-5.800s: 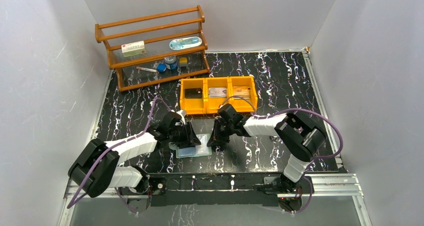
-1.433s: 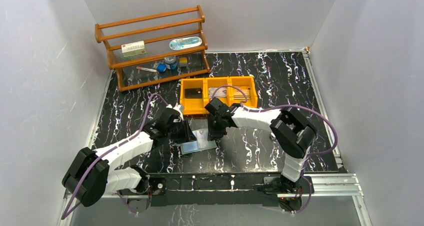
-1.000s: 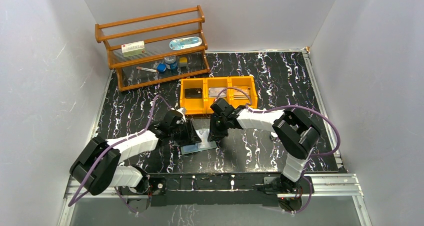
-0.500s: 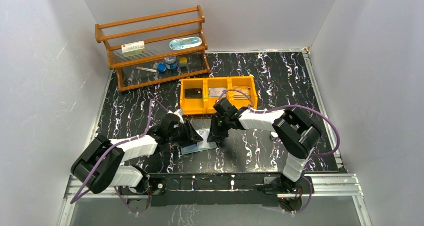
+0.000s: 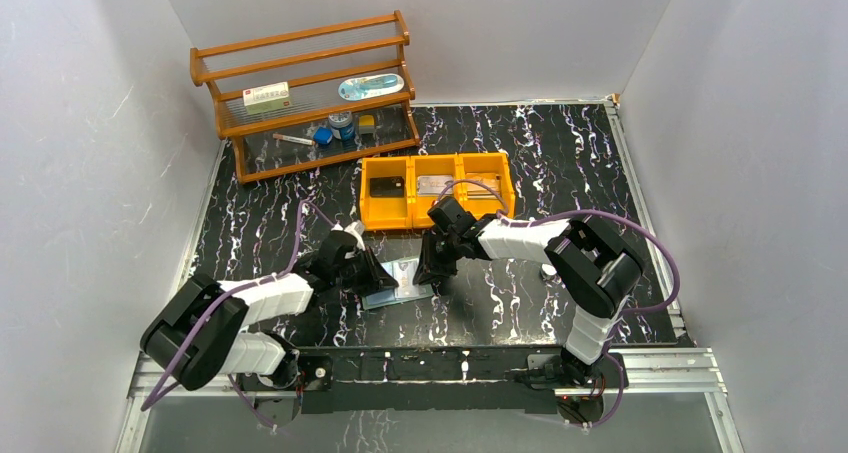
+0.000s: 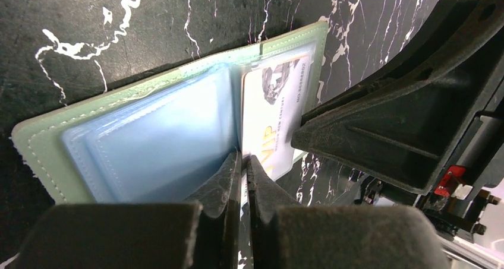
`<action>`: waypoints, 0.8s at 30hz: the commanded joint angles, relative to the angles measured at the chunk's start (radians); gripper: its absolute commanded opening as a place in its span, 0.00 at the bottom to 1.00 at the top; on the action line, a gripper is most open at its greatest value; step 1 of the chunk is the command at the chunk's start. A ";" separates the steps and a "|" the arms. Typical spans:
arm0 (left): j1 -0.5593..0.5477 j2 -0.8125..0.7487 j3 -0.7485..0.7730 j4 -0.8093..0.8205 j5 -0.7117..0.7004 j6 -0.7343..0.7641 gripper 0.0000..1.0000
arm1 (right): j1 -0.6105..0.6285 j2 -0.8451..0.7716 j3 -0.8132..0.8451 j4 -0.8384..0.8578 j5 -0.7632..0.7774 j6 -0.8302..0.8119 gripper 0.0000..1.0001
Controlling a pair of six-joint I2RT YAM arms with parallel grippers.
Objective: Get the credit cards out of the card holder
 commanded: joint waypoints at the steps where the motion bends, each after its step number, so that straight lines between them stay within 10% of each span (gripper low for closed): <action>1: -0.028 -0.042 0.015 -0.212 -0.059 0.076 0.00 | 0.014 0.026 -0.015 -0.032 0.037 0.000 0.27; 13: -0.028 -0.102 0.047 -0.301 -0.069 0.123 0.00 | 0.006 0.020 -0.019 0.017 -0.008 -0.010 0.00; 24: -0.028 -0.108 0.070 -0.376 -0.116 0.138 0.07 | 0.034 -0.017 0.081 -0.239 0.326 -0.093 0.00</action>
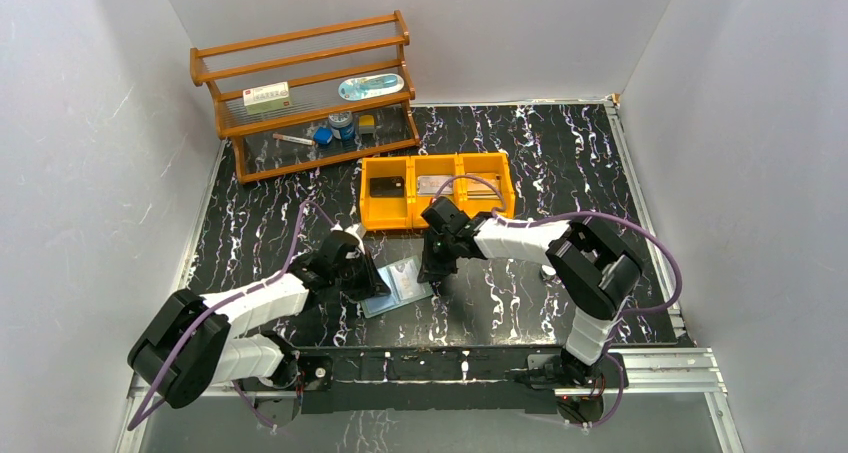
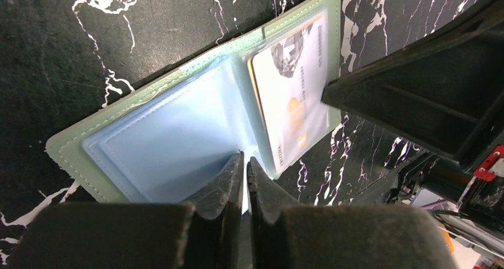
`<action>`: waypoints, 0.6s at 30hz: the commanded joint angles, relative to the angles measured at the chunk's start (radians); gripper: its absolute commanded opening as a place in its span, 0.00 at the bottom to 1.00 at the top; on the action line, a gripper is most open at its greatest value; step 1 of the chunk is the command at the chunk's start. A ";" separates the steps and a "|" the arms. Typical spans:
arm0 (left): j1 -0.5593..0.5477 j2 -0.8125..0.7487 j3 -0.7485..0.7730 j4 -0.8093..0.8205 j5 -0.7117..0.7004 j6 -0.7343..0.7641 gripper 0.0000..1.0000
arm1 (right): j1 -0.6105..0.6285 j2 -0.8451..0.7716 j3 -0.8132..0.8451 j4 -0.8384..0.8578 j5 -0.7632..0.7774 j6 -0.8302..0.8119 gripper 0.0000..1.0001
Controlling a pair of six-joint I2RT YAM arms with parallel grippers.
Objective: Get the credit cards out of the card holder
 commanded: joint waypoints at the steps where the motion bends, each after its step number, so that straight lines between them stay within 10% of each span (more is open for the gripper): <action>1: -0.003 0.004 0.013 -0.087 -0.040 0.033 0.11 | 0.025 -0.006 0.064 -0.191 0.253 -0.091 0.00; 9: -0.003 0.013 0.034 -0.004 0.005 0.019 0.39 | 0.066 0.043 0.086 -0.215 0.265 -0.097 0.00; 18: -0.003 0.115 0.010 0.082 0.048 -0.052 0.42 | 0.065 0.051 0.058 -0.129 0.134 -0.080 0.00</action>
